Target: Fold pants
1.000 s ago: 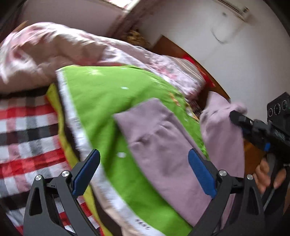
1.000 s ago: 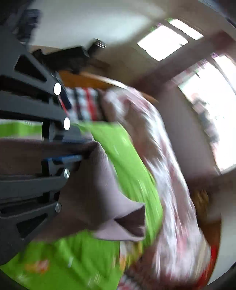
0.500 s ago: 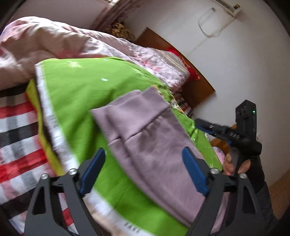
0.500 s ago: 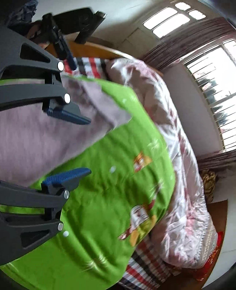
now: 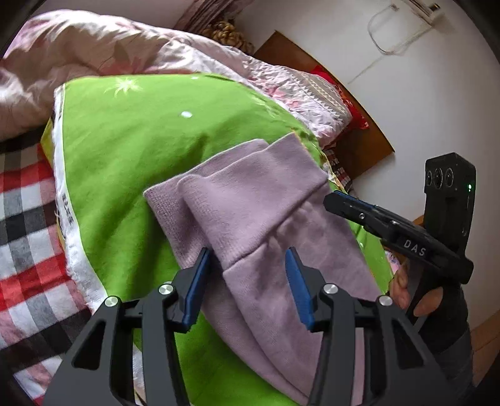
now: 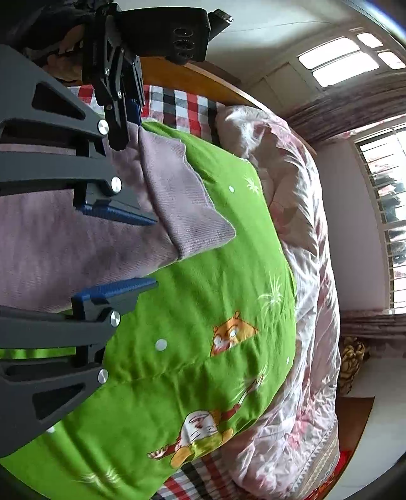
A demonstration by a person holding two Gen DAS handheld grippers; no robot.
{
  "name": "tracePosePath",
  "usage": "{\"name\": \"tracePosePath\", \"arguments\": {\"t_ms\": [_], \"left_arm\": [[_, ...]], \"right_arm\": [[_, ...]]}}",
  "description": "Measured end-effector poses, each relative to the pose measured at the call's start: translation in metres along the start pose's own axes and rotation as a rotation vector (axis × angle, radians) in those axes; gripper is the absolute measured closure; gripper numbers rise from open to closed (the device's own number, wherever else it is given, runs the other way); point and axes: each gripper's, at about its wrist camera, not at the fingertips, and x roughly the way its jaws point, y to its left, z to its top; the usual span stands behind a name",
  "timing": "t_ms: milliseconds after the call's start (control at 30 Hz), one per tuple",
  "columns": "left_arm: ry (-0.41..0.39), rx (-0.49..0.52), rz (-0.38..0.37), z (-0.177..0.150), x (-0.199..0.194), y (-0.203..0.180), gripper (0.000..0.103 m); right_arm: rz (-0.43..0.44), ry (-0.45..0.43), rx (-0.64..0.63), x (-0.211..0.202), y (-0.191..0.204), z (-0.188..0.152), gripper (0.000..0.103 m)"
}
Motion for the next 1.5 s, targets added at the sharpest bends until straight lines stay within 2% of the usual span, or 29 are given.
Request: {"name": "tracePosePath", "arguments": {"t_ms": [100, 133, 167, 267, 400, 467, 500, 533, 567, 633, 667, 700, 733, 767, 800, 867, 933, 1000, 1033, 1100, 1167, 1233, 1333, 1400, 1467, 1500], "left_arm": [[-0.004, -0.001, 0.001, -0.001, 0.001, -0.001, 0.054], [-0.011, 0.005, 0.018, -0.001, 0.001, -0.002, 0.068], [-0.013, 0.008, 0.017, -0.001, 0.002, -0.002, 0.091], [-0.050, 0.019, -0.010, -0.001, -0.005, -0.003, 0.095], [-0.161, 0.075, 0.012, -0.001, -0.035, -0.015, 0.095], [-0.155, 0.064, 0.021, 0.002, -0.036, -0.008, 0.095], [-0.120, 0.045, 0.024, 0.003, -0.028, 0.000, 0.095], [-0.086, 0.037, 0.025, 0.003, -0.021, 0.004, 0.093], [-0.055, 0.034, 0.031, 0.003, -0.013, 0.008, 0.087], [-0.027, 0.023, 0.011, 0.002, -0.004, 0.017, 0.085], [-0.027, 0.022, -0.002, 0.002, -0.005, 0.019, 0.079], [-0.027, 0.025, -0.019, 0.004, -0.008, 0.019, 0.071], [-0.046, 0.017, -0.031, 0.005, -0.015, 0.018, 0.041], [-0.075, 0.007, 0.015, 0.006, -0.022, 0.018, 0.012], [-0.124, -0.002, 0.073, 0.006, -0.032, 0.017, 0.011], [-0.180, 0.050, 0.102, 0.006, -0.053, 0.004, 0.011], [-0.224, 0.148, 0.103, 0.001, -0.070, -0.021, 0.010], [-0.196, 0.237, 0.060, -0.005, -0.069, -0.045, 0.008], [-0.154, 0.286, 0.032, -0.011, -0.062, -0.058, 0.008], [-0.092, 0.363, 0.021, -0.022, -0.044, -0.076, 0.008], [-0.007, 0.440, 0.060, -0.037, -0.018, -0.090, 0.008], [0.067, 0.466, 0.129, -0.050, 0.007, -0.093, 0.008], [0.132, 0.460, 0.188, -0.055, 0.032, -0.083, 0.008], [0.141, 0.467, 0.224, -0.054, 0.032, -0.088, 0.008], [0.146, 0.460, 0.308, -0.052, 0.031, -0.098, 0.010], [0.123, 0.462, 0.343, -0.052, 0.024, -0.114, 0.010]], "right_arm": [[-0.015, 0.005, -0.012, 0.004, 0.000, 0.000, 0.084], [-0.019, 0.001, -0.016, 0.004, 0.000, 0.000, 0.091], [-0.021, -0.007, -0.022, 0.004, 0.001, -0.001, 0.093], [-0.036, -0.033, -0.043, -0.001, 0.007, -0.003, 0.097], [-0.032, -0.106, -0.084, -0.018, 0.025, 0.009, 0.098], [-0.028, -0.095, -0.082, -0.013, 0.028, 0.018, 0.098], [-0.040, -0.066, -0.085, -0.004, 0.029, 0.020, 0.098], [-0.053, -0.025, -0.074, 0.008, 0.027, 0.020, 0.098], [-0.062, -0.002, -0.061, 0.015, 0.025, 0.019, 0.098], [-0.051, 0.019, -0.018, 0.026, 0.016, 0.012, 0.094], [-0.028, 0.005, 0.011, 0.024, 0.011, 0.010, 0.090], [-0.009, -0.004, 0.043, 0.020, 0.007, 0.009, 0.080], [-0.002, -0.012, 0.062, 0.013, 0.004, 0.008, 0.074], [-0.004, -0.022, 0.070, 0.004, 0.002, 0.008, 0.074], [-0.014, -0.047, 0.070, -0.014, 0.001, 0.007, 0.073], [-0.028, -0.105, 0.075, -0.061, 0.000, -0.003, 0.064], [-0.066, -0.146, 0.086, -0.105, 0.001, -0.025, 0.028], [-0.111, -0.177, 0.097, -0.146, 0.009, -0.063, 0.026], [-0.125, -0.175, 0.102, -0.160, 0.016, -0.085, 0.028], [-0.183, -0.143, 0.102, -0.173, 0.033, -0.126, 0.033], [-0.258, -0.083, 0.094, -0.174, 0.052, -0.166, 0.034], [-0.351, 0.010, 0.105, -0.165, 0.069, -0.211, 0.034], [-0.326, 0.108, 0.159, -0.154, 0.083, -0.262, 0.033], [-0.299, 0.067, 0.205, -0.170, 0.087, -0.283, 0.032], [-0.294, 0.054, 0.230, -0.189, 0.088, -0.293, 0.033], [-0.308, 0.026, 0.237, -0.207, 0.087, -0.298, 0.033]]}}
